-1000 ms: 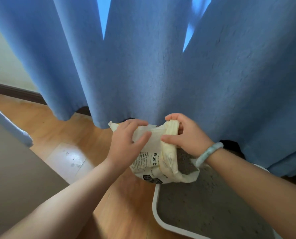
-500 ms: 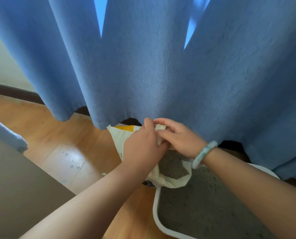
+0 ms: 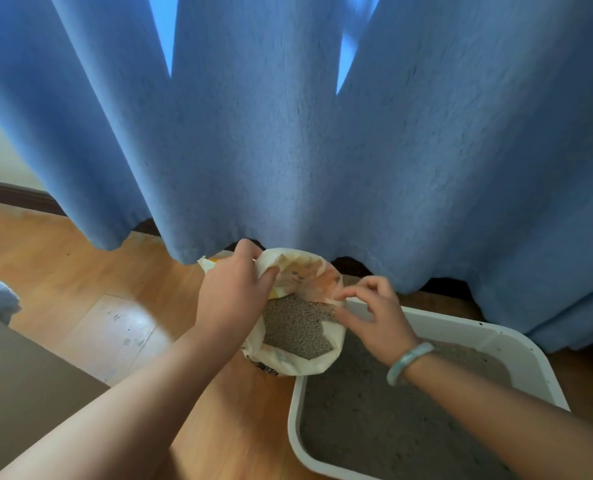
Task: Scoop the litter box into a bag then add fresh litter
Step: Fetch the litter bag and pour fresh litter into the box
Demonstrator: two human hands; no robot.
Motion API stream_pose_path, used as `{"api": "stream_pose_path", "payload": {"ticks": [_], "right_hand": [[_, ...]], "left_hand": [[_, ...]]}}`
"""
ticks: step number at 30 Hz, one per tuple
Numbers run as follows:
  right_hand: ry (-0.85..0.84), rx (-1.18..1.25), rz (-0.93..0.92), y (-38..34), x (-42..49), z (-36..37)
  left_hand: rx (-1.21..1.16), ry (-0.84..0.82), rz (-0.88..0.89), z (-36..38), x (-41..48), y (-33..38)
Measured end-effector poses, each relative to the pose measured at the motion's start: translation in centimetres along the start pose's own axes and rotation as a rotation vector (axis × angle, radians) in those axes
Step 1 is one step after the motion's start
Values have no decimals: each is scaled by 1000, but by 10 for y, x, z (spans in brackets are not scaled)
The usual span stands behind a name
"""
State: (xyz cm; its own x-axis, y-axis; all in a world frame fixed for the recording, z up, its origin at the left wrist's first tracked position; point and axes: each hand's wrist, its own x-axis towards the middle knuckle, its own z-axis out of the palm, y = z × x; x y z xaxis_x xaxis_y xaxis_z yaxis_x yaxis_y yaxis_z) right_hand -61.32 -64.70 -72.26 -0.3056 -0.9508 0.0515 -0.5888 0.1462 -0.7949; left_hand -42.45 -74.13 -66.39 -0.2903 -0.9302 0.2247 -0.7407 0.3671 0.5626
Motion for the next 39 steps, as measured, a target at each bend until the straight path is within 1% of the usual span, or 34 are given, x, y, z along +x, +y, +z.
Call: {"api": "stream_pose_path", "payload": {"ticks": [1,4,6,9,17,21,24,30,35,39], "right_hand": [[-41,32,58,5,1,0],[-273,219,188,8,2,6],[-314,287,222,6,2,14],[-280,284,233,3,5,21],[-275,132,165,-16,22,36],[-288,45,132,-31,35,49],[-288,28,133,-38,44,66],[-259,80,151,-39,55,86],[-256,158,171,-34,55,95],[-235,229,184,-35,63,104]], "left_hand": [[-12,6,-8,0,0,0],[-46,13,-38,1,2,-2],[-63,16,-57,1,4,-6],[-95,12,-91,2,6,-14],[-193,54,-219,2,14,-45],[-183,67,-251,2,18,-71],[-153,58,-275,3,21,-92],[-51,35,-267,14,25,-122],[-87,-71,-300,25,22,-142],[-75,-31,-349,27,23,-155]]}}
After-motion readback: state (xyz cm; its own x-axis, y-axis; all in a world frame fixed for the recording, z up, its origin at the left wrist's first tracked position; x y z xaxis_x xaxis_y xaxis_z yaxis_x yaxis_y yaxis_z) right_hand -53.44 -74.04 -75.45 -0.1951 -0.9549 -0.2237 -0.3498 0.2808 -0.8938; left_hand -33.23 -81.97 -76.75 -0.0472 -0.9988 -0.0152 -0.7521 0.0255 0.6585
